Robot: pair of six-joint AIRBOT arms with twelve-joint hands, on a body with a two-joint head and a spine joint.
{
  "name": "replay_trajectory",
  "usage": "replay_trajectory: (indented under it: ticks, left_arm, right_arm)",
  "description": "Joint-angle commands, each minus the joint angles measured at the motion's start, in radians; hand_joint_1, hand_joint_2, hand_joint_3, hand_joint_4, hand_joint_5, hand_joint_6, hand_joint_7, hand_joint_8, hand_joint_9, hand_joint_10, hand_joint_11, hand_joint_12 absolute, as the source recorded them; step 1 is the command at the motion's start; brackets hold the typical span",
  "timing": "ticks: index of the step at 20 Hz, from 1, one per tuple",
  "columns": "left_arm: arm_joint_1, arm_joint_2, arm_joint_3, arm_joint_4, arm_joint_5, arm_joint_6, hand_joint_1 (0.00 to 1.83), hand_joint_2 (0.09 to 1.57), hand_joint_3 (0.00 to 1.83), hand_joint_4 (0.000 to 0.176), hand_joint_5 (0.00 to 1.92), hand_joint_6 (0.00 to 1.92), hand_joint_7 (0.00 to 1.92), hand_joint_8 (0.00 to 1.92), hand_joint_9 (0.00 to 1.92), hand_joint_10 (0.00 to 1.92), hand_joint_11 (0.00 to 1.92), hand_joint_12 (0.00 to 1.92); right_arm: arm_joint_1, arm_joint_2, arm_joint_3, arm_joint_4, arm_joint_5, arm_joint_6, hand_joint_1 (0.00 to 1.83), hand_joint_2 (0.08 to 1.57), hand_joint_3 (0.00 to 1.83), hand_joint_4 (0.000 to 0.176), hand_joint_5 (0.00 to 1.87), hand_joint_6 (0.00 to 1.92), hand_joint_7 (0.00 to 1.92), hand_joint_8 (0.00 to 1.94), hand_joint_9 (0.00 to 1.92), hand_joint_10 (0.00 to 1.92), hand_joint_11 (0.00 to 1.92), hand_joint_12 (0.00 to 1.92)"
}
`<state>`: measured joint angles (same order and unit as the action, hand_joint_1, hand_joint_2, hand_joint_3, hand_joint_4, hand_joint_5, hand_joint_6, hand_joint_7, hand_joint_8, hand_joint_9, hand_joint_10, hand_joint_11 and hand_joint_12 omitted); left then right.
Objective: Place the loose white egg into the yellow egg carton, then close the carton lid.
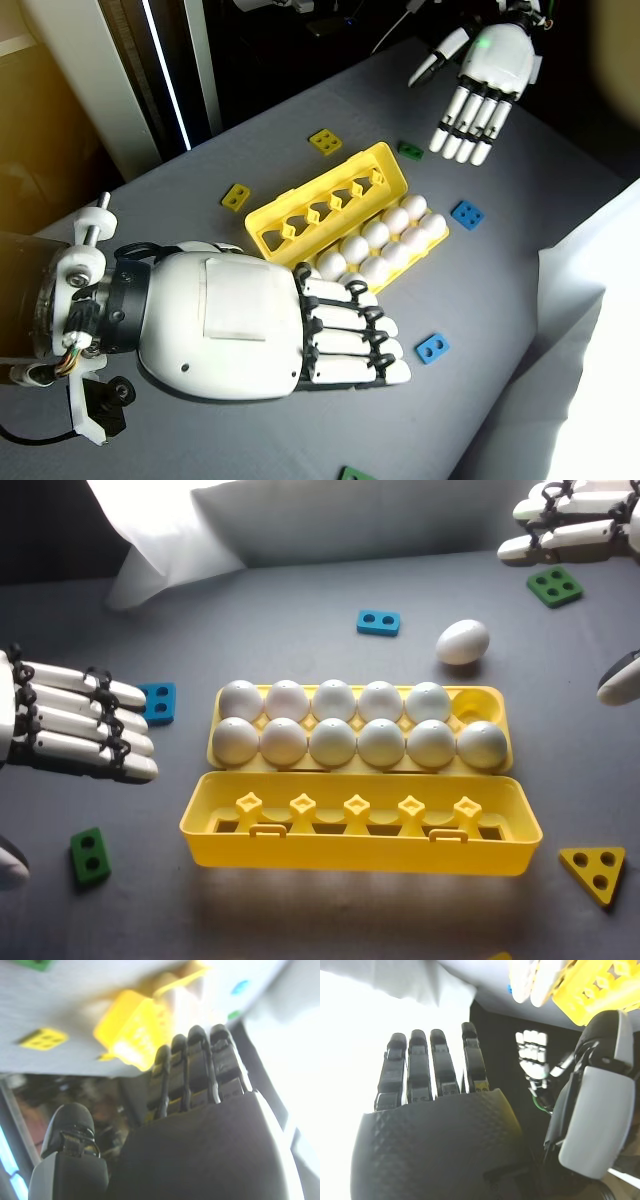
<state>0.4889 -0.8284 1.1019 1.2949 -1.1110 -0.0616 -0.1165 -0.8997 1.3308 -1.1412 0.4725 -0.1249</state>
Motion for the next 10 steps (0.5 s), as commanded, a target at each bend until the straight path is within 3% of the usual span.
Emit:
replay_trajectory:
  ticks: [1,10]
  left_arm:
    - [-0.008,0.008,0.012,-0.075,-0.063,-0.004,0.0,1.18,0.0,0.0,0.11,0.0,0.14,0.01,0.11,0.01,0.0,0.0]
    - [0.056,-0.02,0.037,-0.025,-0.097,-0.01,0.0,1.18,0.0,0.0,0.11,0.0,0.14,0.01,0.11,0.01,0.0,0.0]
  right_arm:
    - [0.009,0.01,0.006,0.05,0.044,-0.003,0.32,0.74,0.0,0.108,0.11,0.0,0.0,0.0,0.0,0.0,0.0,0.0]
    - [0.006,-0.065,0.102,0.05,0.045,-0.038,0.32,0.73,0.0,0.108,0.11,0.0,0.0,0.0,0.0,0.0,0.0,0.0]
